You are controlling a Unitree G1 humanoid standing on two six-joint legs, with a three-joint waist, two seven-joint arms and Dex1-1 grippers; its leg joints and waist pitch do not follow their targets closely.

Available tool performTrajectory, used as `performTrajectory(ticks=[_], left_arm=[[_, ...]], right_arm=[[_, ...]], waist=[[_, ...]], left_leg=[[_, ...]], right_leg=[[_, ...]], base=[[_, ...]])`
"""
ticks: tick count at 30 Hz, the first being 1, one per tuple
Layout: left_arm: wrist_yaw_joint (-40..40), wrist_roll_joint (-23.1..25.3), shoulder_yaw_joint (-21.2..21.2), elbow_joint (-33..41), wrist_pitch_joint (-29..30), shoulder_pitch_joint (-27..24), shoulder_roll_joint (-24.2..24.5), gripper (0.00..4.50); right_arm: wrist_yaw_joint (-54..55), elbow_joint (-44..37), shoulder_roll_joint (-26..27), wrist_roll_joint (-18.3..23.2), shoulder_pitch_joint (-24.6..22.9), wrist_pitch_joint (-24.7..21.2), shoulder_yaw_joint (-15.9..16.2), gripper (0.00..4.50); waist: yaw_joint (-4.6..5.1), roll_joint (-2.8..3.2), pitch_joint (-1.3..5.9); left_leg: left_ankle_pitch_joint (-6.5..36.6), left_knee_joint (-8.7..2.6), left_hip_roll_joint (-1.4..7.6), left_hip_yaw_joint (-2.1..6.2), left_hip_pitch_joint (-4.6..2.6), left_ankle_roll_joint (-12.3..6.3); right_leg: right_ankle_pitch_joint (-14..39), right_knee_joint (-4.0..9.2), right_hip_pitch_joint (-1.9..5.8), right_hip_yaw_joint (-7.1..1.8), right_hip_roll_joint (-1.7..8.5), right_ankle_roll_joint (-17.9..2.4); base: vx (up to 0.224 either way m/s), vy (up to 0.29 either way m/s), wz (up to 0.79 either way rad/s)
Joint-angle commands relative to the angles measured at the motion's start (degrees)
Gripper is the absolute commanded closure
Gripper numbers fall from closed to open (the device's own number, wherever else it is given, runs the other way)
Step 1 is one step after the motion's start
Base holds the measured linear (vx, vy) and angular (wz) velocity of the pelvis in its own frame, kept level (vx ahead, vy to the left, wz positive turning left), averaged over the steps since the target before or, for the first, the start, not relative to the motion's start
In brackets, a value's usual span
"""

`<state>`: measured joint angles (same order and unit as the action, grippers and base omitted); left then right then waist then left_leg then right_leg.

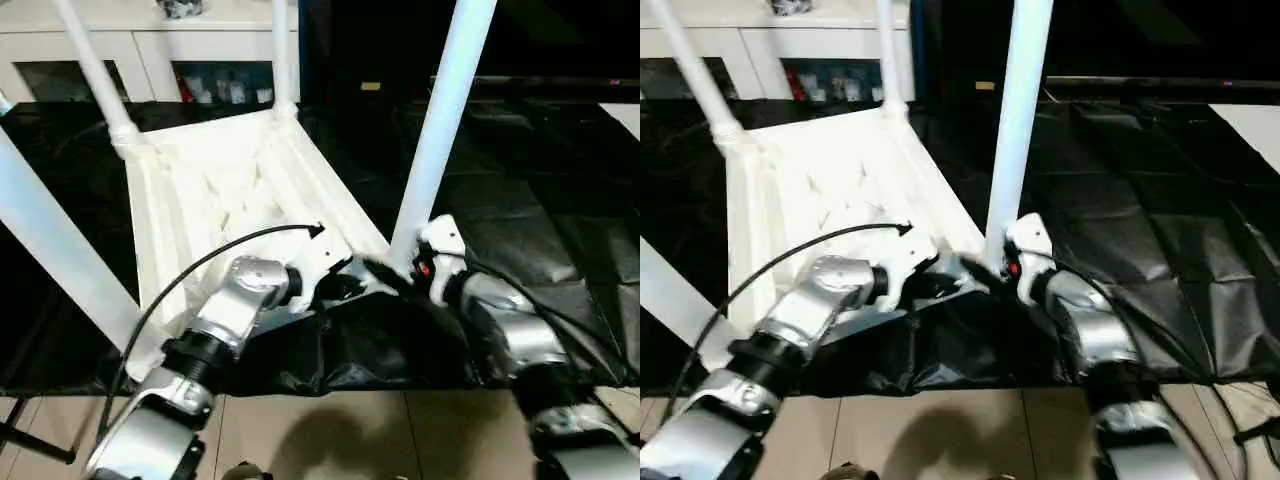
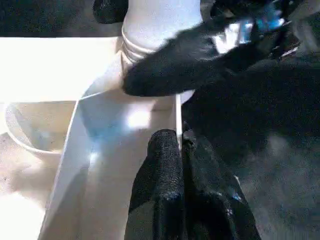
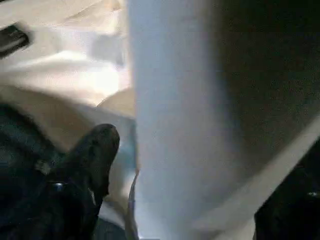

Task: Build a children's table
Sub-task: Rotate leg to tighten

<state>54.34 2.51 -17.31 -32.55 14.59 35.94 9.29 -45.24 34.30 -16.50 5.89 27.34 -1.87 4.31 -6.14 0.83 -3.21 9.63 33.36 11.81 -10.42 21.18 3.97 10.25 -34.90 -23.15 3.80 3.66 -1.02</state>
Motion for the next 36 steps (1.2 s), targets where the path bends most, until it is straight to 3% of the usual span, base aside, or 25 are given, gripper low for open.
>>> performTrajectory(ticks=[1, 15, 16, 27, 32, 36], left_arm=[[5.9, -3.4, -0.9, 4.0, -3.0, 0.0, 0.4, 4.50], [19.1, -5.9, -3.6, 8.3, -1.3, -1.8, 5.9, 4.50], [19.2, -5.9, -3.6, 8.3, -1.2, -1.8, 6.0, 4.50], [19.8, -5.9, -3.6, 8.6, -0.5, -1.8, 6.1, 4.50], [18.5, -5.7, -3.3, 8.4, -0.5, -2.0, 5.7, 4.50], [14.3, -4.9, -2.3, 7.3, 0.3, -1.6, 4.2, 4.50]], right_arm=[[-6.8, -3.1, -1.9, 0.0, -1.6, 0.0, 2.5, 0.62], [-23.2, -10.1, -8.1, 3.8, -4.4, -4.3, 6.5, 0.78], [-23.7, -10.3, -8.3, 3.8, -4.5, -4.5, 6.8, 1.06], [-25.2, -11.4, -8.8, 2.9, -5.9, -5.2, 8.6, 1.64], [-24.5, -10.8, -8.3, 2.5, -6.5, -4.5, 8.7, 1.75], [-19.9, -8.6, -6.1, 2.4, -6.1, -3.3, 6.9, 1.77]], waist=[[-0.27, -0.67, 3.83], [-1.89, -0.53, 3.87], [-1.92, -0.51, 3.89], [-2.01, -0.53, 3.93], [-2.05, -0.54, 3.92], [-1.95, -0.43, 3.77]], left_leg=[[12.4, -3.45, 1.48, 0.48, -0.52, -3.29], [12.3, -3.46, 1.79, 0.44, -0.70, -3.05], [12.2, -3.50, 1.82, 0.48, -0.74, -3.02], [12.3, -3.45, 1.72, 0.55, -0.61, -2.62], [12.1, -3.40, 1.67, 0.52, -0.58, -2.79], [13.3, -3.52, 1.67, 0.60, -0.66, -2.35]], right_leg=[[13.1, 4.62, 3.18, -2.65, 4.43, -11.3], [13.3, 4.41, 2.76, -2.65, 4.40, -11.4], [13.1, 4.35, 2.75, -2.62, 4.33, -11.5], [14.2, 4.51, 2.81, -2.59, 4.46, -10.8], [13.8, 4.47, 2.84, -2.55, 4.49, -11.0], [15.8, 4.70, 2.74, -2.53, 4.52, -10.6]], base=[[0.000, 0.000, 0.00], [0.000, 0.000, 0.00], [0.000, 0.000, 0.00], [0.000, 0.000, 0.00], [0.000, 0.000, 0.00], [0.000, 0.000, 0.00]])
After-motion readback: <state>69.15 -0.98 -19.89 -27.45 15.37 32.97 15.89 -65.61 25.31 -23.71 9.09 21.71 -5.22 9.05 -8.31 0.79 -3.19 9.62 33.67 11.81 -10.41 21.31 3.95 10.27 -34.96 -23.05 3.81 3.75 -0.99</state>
